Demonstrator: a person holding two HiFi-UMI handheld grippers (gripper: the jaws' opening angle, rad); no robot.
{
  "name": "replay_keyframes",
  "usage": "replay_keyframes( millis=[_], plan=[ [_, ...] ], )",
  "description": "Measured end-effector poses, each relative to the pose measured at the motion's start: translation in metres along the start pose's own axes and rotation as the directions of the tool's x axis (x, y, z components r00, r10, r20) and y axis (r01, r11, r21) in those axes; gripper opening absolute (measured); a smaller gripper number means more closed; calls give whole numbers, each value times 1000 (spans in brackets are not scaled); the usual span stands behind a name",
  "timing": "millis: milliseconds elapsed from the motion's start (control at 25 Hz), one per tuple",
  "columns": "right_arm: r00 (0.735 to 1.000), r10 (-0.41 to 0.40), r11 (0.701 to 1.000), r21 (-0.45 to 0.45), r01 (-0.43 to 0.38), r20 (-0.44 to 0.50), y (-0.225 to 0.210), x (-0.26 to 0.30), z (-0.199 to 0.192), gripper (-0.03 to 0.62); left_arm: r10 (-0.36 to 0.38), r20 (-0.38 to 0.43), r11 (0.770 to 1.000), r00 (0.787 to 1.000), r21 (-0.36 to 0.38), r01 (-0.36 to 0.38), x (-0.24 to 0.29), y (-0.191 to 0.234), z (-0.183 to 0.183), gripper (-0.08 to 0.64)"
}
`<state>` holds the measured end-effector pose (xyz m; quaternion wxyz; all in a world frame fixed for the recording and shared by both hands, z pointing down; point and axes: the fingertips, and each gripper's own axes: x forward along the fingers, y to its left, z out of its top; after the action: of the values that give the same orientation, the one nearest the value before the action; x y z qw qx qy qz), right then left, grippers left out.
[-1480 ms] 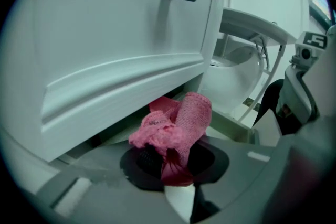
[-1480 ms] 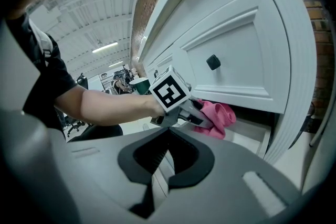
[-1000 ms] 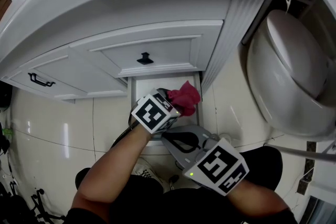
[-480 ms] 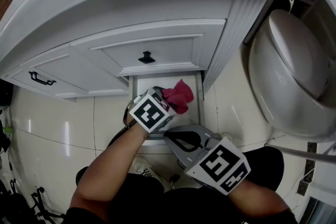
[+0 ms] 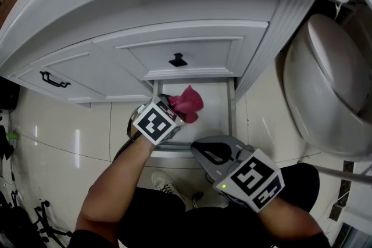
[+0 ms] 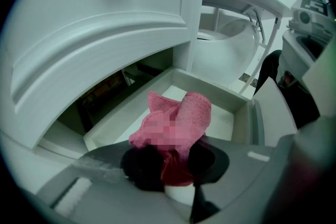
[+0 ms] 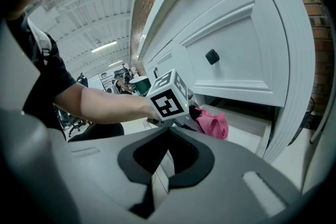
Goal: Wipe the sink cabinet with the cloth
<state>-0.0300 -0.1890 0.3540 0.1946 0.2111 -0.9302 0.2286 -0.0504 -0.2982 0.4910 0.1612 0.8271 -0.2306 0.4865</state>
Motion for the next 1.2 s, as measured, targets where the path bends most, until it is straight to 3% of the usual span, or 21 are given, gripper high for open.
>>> replay_keyframes(
  millis=[400,720,840,1000,1200],
  plan=[
    [1000,-3,1000,0,3,-4,1,3,-1,8,51,-30,998,998,-36,-52,-23,23,-32,91],
    [1000,-10,1000,-2,10,-10,1,2,-4,8,56,-18,996,998,-64,-57,-25,25,-35,91],
    [1000,1,1000,-6,-1,-5,5,1,-4,8,52,29,997,998,-60,-50,-33,19,-18,91],
    [999,32,999,-20,-32,-8,17,4,-6,8,-35,125,999,992,-28,39,-34,-12,28,91],
    [998,53,998,-41,-52,18,25,-1,1,8,-182,126,979,975,111,168,-10,-66,61,91]
  ],
)
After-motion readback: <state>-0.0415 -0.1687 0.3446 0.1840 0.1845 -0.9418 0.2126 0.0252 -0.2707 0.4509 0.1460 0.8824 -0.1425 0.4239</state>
